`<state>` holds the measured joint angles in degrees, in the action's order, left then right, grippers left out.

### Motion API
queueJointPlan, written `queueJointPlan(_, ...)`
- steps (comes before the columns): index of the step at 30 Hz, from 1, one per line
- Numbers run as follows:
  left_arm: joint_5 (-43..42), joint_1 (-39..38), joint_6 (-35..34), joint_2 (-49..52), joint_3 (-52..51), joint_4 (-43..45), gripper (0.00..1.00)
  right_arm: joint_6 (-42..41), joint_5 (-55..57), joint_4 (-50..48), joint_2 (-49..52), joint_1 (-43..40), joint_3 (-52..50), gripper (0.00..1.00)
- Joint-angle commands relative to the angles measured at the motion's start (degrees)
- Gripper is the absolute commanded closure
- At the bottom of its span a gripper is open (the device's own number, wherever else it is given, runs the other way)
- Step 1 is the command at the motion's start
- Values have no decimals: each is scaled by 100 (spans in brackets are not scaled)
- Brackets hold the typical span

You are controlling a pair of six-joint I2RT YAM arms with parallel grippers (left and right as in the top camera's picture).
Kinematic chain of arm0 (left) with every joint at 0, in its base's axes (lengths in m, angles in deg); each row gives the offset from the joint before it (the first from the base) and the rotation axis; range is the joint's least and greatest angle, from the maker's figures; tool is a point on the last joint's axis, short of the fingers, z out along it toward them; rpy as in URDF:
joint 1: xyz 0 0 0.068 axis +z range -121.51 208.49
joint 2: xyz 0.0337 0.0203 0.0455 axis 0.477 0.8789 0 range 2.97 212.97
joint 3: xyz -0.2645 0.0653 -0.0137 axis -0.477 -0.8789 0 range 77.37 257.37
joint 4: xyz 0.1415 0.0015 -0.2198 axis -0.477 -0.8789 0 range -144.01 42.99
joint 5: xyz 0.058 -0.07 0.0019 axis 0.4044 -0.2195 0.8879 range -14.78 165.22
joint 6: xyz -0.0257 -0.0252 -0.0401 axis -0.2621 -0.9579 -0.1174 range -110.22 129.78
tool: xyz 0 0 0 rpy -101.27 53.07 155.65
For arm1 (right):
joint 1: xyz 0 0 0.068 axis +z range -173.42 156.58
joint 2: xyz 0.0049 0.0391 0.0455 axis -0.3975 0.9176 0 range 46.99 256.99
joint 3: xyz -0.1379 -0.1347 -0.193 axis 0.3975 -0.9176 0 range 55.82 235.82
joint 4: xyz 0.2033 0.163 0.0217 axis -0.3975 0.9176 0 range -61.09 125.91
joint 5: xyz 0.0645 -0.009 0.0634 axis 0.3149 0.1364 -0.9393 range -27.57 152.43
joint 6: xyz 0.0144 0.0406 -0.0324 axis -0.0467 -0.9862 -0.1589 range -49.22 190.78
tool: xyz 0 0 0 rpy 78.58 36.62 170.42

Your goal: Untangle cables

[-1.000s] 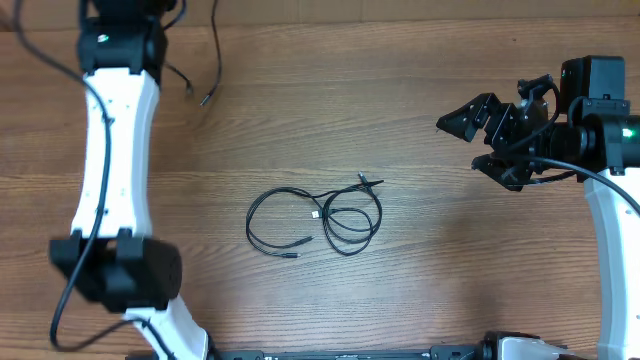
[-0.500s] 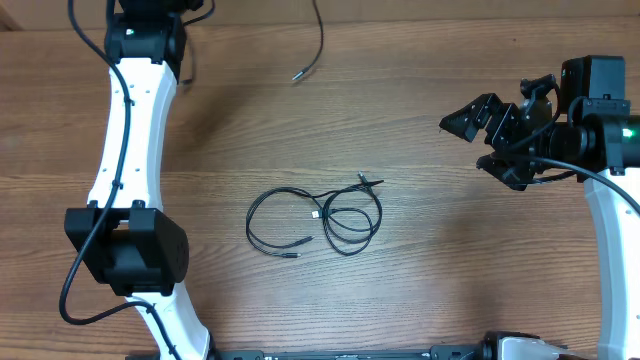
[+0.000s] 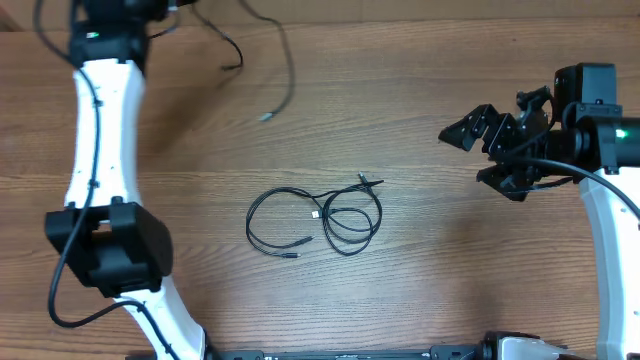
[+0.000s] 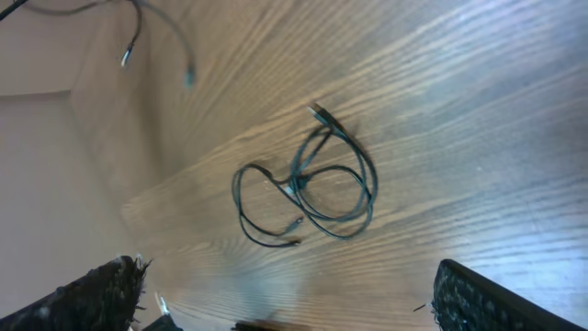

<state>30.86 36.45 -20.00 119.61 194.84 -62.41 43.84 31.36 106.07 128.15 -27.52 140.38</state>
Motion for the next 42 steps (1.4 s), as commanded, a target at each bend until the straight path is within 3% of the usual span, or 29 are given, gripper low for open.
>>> queueJointPlan(1,146,529,197,435,83,-177,96,50,162,59,-35,-9,-114,0)
queueJointPlan(8,402,1561,219,1099,83,-568,96,160,428,278,-35,-9,-330,0)
queueJointPlan(11,920,2044,334,1198,83,-664,88,297,470,389,-35,-9,-350,0)
queueJointPlan(13,1257,2356,433,1193,83,-710,53,350,503,461,-35,-9,-350,0)
queueJointPlan(15,1335,2691,496,1182,96,-713,50,352,566,518,-35,-9,-350,0)
queueJointPlan(17,1287,3023,402,1143,109,-745,34,352,632,555,-35,-9,-350,0)
queueJointPlan(21,1281,3545,278,1003,114,-1034,38,345,796,564,-35,-9,-350,0)
queueJointPlan(25,1259,3816,570,962,114,-1716,28,345,837,492,-35,-9,-350,0)
queueJointPlan(30,1519,3550,2070,962,74,-2614,24,345,835,404,-35,-9,-350,0)
queueJointPlan(35,2514,2857,2188,964,-44,-2702,25,345,835,424,-35,-9,-350,0)
queueJointPlan(37,3252,2487,2216,964,-44,-2699,19,348,835,463,-35,-9,-350,0)
queueJointPlan(42,5254,1611,2677,1137,-44,-2516,18,348,837,490,-35,-9,-352,0)
